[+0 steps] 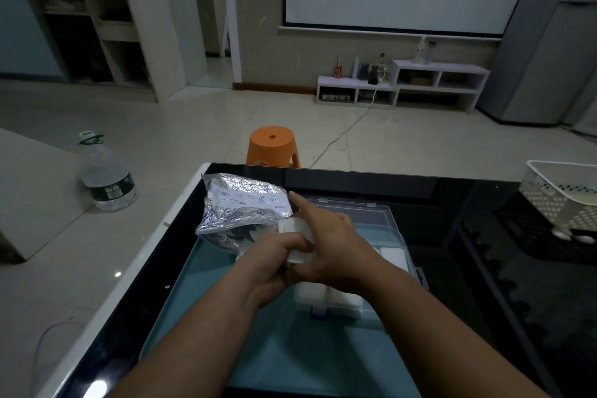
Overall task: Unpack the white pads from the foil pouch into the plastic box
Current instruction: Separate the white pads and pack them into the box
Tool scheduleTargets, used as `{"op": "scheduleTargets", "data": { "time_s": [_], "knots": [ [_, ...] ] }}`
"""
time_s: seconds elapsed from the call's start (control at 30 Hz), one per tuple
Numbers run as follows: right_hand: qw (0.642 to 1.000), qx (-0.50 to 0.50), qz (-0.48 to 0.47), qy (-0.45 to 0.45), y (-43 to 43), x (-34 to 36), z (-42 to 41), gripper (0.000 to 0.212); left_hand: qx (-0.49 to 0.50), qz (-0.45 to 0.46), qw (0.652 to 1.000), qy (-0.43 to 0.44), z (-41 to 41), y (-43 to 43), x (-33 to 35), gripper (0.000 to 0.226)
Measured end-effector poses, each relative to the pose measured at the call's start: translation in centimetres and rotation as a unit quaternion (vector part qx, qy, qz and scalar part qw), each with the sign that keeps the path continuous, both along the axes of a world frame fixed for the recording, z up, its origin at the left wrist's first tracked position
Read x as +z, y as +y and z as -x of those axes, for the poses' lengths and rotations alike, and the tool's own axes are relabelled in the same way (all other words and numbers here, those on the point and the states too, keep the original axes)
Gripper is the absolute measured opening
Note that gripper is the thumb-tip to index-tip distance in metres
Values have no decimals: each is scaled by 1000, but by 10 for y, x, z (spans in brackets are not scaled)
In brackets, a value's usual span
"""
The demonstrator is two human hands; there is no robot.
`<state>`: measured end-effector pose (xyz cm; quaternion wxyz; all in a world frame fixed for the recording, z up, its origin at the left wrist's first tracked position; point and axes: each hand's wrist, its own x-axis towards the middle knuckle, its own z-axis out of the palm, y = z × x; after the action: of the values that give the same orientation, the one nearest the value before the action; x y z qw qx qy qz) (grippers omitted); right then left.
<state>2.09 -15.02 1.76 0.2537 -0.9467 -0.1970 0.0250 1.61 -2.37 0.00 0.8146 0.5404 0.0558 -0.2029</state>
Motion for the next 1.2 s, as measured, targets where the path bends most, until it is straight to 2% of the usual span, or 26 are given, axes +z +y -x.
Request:
{"op": "scheduleTargets", "data": {
  "time_s": [0.07, 0.17, 0.27, 0.4, 0.53, 0.7, 0.77, 0.87, 0.97, 1.2],
  "knots": [
    [999, 11, -24, 18, -3, 6, 4, 112, 19, -4, 999, 26, -1, -1, -1, 24],
    [982, 6, -164, 92, -12, 11, 7, 91, 34, -10, 998, 49, -4, 0, -3, 21],
    [968, -73, -224, 82, -21, 5, 2, 67, 56, -18, 997, 53, -9, -1, -4, 24],
    [936, -181, -286, 101, -32, -2, -2, 23, 64, -39, 997, 13, -13, -5, -8, 18],
    [907, -192, -326, 185, -42, -4, 2, 26, 35, -73, 996, -28, -9, -12, -7, 9],
    [919, -223, -285, 159, -56, -5, 6, 23, -6, -115, 993, -38, -6, -25, -9, 15],
    [922, -230, -272, 154, -62, -6, 8, 18, 8, -135, 990, -48, -4, -30, -10, 16],
    [929, -241, -239, 149, -71, -8, 11, 16, 31, -191, 978, -73, -5, -37, -18, 34],
    [934, -251, -200, 155, -81, -9, 15, 13, 21, -234, 966, -105, -2, -47, -27, 30],
    [944, -251, -122, 176, -100, -12, 23, 11, 23, -378, 908, -179, 3, -68, -36, 21]
  ]
}}
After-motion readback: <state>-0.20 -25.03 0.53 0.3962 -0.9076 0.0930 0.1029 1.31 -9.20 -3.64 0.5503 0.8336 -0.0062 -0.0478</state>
